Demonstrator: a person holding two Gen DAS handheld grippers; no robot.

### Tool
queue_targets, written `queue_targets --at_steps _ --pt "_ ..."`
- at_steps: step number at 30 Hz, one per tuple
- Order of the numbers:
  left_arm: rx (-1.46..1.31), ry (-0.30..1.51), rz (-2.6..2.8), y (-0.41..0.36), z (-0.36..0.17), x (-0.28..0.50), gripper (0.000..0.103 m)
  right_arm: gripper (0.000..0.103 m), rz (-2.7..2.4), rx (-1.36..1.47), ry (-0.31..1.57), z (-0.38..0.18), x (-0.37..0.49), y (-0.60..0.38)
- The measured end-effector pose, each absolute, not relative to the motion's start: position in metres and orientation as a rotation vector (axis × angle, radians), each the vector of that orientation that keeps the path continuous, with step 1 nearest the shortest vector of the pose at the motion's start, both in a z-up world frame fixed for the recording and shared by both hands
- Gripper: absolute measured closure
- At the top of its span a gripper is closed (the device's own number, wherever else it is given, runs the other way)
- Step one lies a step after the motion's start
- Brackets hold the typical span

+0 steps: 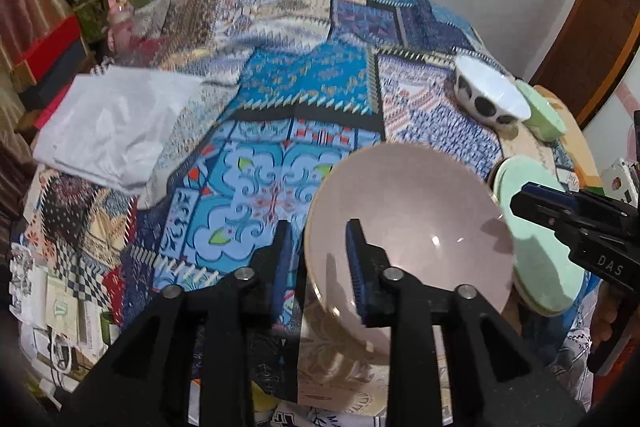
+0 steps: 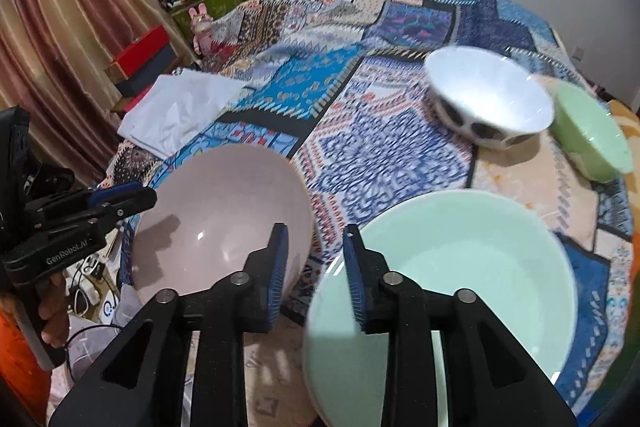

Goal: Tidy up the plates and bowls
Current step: 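Lower the pink bowl onto the mint green plate and open both tools, then grasp the white black-dotted bowl rim with both tools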

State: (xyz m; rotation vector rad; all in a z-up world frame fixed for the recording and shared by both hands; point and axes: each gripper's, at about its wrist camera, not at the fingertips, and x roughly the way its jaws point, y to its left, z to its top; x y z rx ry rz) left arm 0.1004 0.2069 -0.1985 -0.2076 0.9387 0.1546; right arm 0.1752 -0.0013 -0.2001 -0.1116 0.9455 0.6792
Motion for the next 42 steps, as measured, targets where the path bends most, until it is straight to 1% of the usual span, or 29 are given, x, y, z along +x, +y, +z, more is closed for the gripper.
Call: queue_targets --at_steps 4,6,7,8,11,13,15,18,22,29,38,39,41,42 --pt "-0.186 0.886 0.140 0.196 -0.178 0.104 0.060 0.059 0.644 -0.099 0.896 -0.184 0.177 -0.016" --pt "-0.181 0.859 0.128 0.189 -0.167 0.106 0.051 0.056 0.624 -0.090 0.871 -0.176 0.181 -0.025" --pt "-0.178 0.846 0.126 0.186 -0.163 0.108 0.047 0.055 0.615 -0.085 0.863 -0.172 0.182 -0.029" --pt "-0.174 0.829 0.121 0.182 -0.157 0.110 0.042 0.055 0.608 -0.080 0.855 -0.169 0.184 -0.032" --pt "-0.162 0.801 0.102 0.173 -0.144 0.117 0.033 0.053 0.584 -0.062 0.830 -0.158 0.190 -0.045" --pt "-0.155 0.788 0.090 0.167 -0.137 0.123 0.027 0.046 0.562 -0.049 0.806 -0.151 0.195 -0.054" --pt "-0.146 0.772 0.080 0.160 -0.131 0.129 0.018 0.044 0.543 -0.042 0.785 -0.146 0.199 -0.060" --pt "-0.128 0.740 0.069 0.150 -0.122 0.140 0.012 0.041 0.512 -0.026 0.763 -0.139 0.209 -0.073" --pt "-0.110 0.728 0.058 0.141 -0.118 0.157 0.008 0.036 0.492 0.015 0.753 -0.135 0.222 -0.087" --pt "-0.105 0.743 0.031 0.131 -0.122 0.193 0.006 0.036 0.447 0.008 0.731 -0.136 0.244 -0.099" --pt "-0.116 0.797 0.000 0.121 -0.144 0.247 0.006 0.036 0.395 0.031 0.735 -0.153 0.279 -0.113" --pt "-0.116 0.804 -0.005 0.120 -0.148 0.254 0.006 0.037 0.386 0.033 0.739 -0.156 0.284 -0.114" --pt "-0.113 0.820 -0.011 0.118 -0.154 0.266 0.006 0.040 0.369 0.038 0.745 -0.162 0.294 -0.116" --pt "-0.113 0.828 -0.019 0.117 -0.158 0.273 0.006 0.045 0.363 0.038 0.749 -0.165 0.298 -0.116"
